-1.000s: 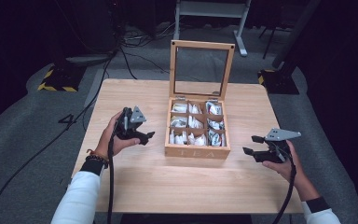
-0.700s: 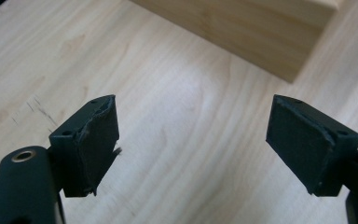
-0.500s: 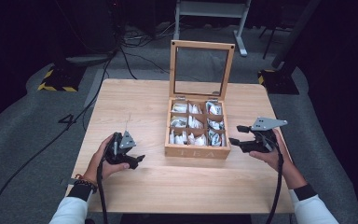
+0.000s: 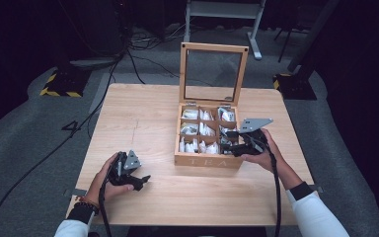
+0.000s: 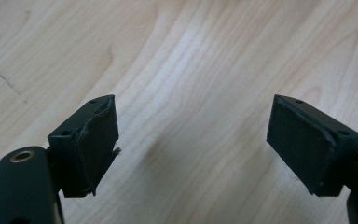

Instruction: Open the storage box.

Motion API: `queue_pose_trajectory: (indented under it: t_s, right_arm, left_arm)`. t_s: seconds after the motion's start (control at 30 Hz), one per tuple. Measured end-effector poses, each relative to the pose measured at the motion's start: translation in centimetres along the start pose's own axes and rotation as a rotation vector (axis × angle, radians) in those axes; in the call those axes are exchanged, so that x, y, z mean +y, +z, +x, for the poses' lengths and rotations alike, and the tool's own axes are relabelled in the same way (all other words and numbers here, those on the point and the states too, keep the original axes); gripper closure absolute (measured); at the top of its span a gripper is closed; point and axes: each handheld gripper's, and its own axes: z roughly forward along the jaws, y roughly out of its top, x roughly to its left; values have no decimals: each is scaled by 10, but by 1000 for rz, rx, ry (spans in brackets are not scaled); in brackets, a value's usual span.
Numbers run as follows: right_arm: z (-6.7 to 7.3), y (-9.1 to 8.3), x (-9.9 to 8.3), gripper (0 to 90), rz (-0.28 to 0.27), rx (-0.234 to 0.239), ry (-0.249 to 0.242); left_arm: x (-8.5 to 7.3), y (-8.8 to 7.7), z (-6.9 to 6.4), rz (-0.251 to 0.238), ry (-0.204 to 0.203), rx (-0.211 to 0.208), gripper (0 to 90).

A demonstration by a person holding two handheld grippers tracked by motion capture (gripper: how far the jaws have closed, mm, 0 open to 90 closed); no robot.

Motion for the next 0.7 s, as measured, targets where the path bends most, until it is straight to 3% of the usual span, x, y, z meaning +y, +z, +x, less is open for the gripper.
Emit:
queue_pose_trajectory:
  t_s: [0.17, 0.37, 0.7]
  right_arm:
    - [6, 17, 8, 484, 25, 35, -15]
    - [11, 46, 16, 572, 99, 68, -29]
    - [9, 70, 21, 611, 196, 115, -39]
  left_arm:
    - [-6, 1, -5, 8, 2, 1, 168]
    - [-16, 0, -1, -26, -27, -15, 166]
    - [-22, 1, 2, -62, -61, -43, 165]
